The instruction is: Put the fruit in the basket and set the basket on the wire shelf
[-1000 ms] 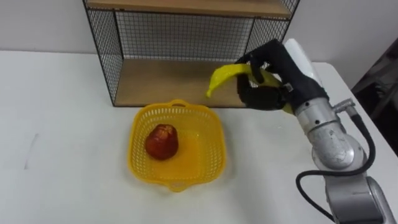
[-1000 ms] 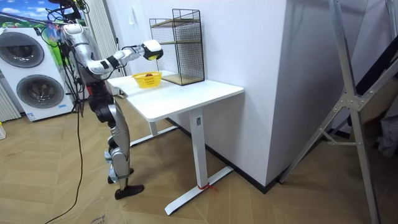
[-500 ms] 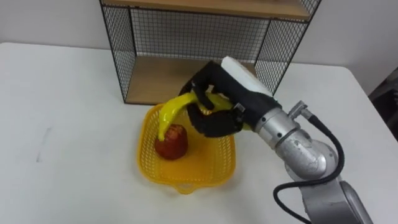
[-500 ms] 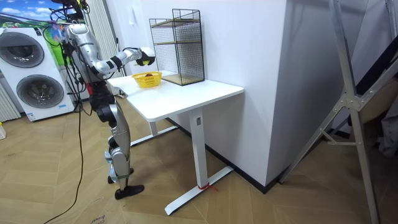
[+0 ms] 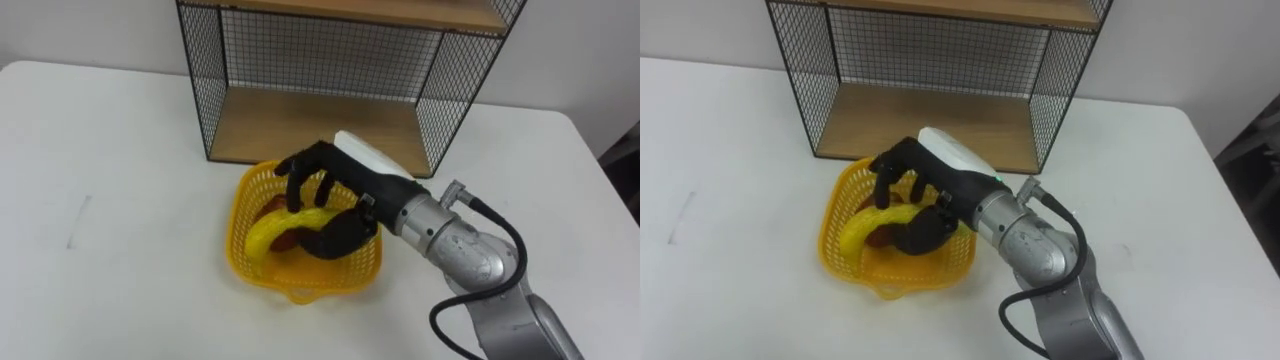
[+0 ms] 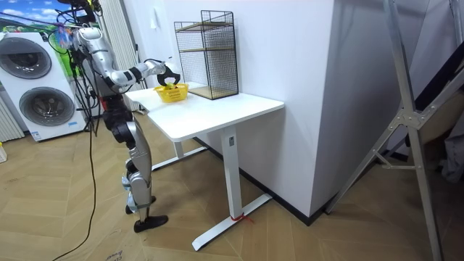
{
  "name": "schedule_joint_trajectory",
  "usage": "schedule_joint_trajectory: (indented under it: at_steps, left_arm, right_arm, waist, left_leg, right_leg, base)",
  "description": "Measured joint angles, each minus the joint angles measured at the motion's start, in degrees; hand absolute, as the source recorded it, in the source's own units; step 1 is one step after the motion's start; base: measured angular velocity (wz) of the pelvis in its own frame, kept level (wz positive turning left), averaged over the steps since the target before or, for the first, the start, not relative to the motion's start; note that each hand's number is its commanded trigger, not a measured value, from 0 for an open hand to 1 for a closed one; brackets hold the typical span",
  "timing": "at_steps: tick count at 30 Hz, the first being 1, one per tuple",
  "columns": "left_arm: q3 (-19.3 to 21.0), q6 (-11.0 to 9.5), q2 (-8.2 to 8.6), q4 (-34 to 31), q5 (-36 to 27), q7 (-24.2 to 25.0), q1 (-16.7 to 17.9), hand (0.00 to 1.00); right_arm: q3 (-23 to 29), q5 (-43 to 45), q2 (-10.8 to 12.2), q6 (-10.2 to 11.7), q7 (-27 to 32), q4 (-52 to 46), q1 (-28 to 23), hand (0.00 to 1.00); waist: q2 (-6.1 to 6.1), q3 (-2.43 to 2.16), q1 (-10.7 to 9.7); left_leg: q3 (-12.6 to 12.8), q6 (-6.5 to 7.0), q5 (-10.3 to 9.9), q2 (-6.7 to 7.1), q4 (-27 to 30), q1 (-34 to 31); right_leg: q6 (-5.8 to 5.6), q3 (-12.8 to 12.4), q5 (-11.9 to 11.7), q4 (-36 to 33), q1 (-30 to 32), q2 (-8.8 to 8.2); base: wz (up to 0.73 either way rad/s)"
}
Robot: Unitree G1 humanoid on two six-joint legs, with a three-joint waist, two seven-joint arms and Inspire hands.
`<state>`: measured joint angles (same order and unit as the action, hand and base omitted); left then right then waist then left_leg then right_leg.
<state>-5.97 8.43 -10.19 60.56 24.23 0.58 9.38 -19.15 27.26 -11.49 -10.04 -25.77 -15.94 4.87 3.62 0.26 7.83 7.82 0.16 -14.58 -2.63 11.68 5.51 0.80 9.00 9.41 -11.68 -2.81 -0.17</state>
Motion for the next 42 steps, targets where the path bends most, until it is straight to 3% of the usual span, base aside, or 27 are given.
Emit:
schedule_joint_trajectory:
  at_steps: [24,34,42]
  left_arm:
    - [0.2,0.3,0.13,0.2,0.1,-0.4,-0.1,0.0]
    - [0.2,-0.3,0.23,1.3,0.0,-0.3,0.4,0.0]
    - [3.0,-2.3,-0.02,2.6,-4.6,-1.6,2.7,0.0]
  right_arm:
    - [0.7,-1.1,0.2,0.0,-0.2,1.9,0.0,0.0]
    - [6.2,-14.5,0.2,0.2,-0.7,1.7,0.0,0.0]
    - [12.4,-41.4,-0.8,0.9,1.5,1.7,0.0,0.0]
  waist:
    - [-0.27,0.03,-0.2]
    - [-0.39,0.04,-2.3]
    - [-0.26,0.01,-3.4]
  left_leg:
    - [0.0,0.01,0.0,0.0,0.1,0.1]
    - [0.0,0.03,0.0,0.04,0.1,0.2]
    - [-0.1,0.03,0.0,0.04,0.1,0.8]
  right_leg:
    - [0.0,-0.4,0.0,-0.1,-0.2,0.04]
    - [-0.01,-0.2,0.0,0.1,-0.2,0.01]
    - [-0.03,-0.1,0.0,0.1,-0.8,-0.03]
  base:
    - [0.0]
    - [0.0]
    - [0.0]
